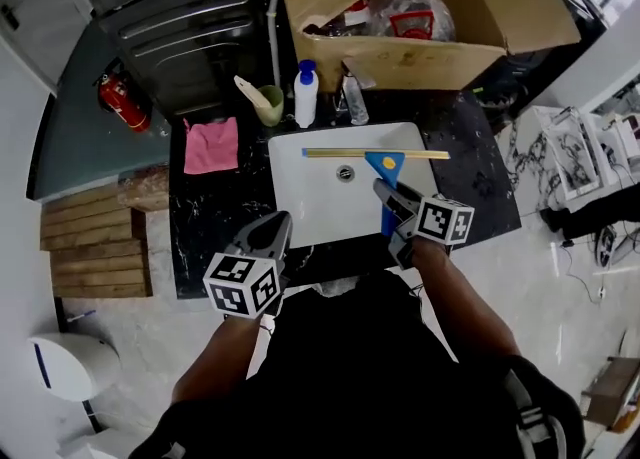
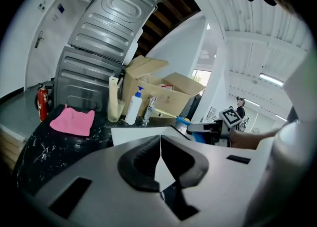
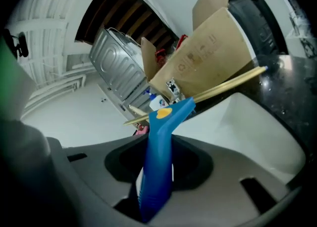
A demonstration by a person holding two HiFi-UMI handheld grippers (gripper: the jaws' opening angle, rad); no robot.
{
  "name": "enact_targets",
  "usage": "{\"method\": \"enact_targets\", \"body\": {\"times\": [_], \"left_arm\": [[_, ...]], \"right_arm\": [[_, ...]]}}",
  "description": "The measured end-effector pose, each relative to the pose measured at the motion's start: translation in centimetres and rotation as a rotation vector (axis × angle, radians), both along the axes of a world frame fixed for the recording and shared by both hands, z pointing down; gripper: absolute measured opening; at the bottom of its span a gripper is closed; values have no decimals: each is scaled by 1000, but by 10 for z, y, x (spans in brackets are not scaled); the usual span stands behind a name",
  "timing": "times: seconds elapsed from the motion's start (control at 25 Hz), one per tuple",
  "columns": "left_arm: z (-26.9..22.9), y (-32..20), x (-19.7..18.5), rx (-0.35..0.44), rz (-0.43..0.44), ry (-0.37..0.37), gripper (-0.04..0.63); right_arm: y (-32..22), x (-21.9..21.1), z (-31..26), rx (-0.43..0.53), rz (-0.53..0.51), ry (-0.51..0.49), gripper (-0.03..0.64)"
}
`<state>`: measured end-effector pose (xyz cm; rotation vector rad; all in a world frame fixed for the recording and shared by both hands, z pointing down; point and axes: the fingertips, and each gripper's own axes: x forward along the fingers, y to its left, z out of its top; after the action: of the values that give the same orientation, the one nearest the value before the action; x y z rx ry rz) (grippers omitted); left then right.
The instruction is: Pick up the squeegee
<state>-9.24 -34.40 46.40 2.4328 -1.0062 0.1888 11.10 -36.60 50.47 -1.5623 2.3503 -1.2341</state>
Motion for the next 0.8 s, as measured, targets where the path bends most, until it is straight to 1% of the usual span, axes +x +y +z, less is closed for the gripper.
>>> {"method": "enact_targets", "body": {"times": [0.16,0.32,0.44,0.56,0.64,0.72,0.8], "left_arm": [[-12,1,16,26,19,19,17],[-19,14,28,36,30,33,17],[-24,26,35,38,17,40,17],[-33,38,44,47,-7,56,17],[-43,50,55,74,-2,76,17],[-53,67,72,108,25,95,17],[-59,84,88,129,40,95,17]], "right_arm": [[16,7,-30,53,32,-65,132],[29,11,-52,95,35,-85,132],[39,14,-67,142,14,-127,133],[54,20,-76,152,0,-121,133],[68,25,-76,151,-24,-137,133],[85,32,-76,157,-42,-140,132],[101,42,-80,168,-45,-145,132]]}}
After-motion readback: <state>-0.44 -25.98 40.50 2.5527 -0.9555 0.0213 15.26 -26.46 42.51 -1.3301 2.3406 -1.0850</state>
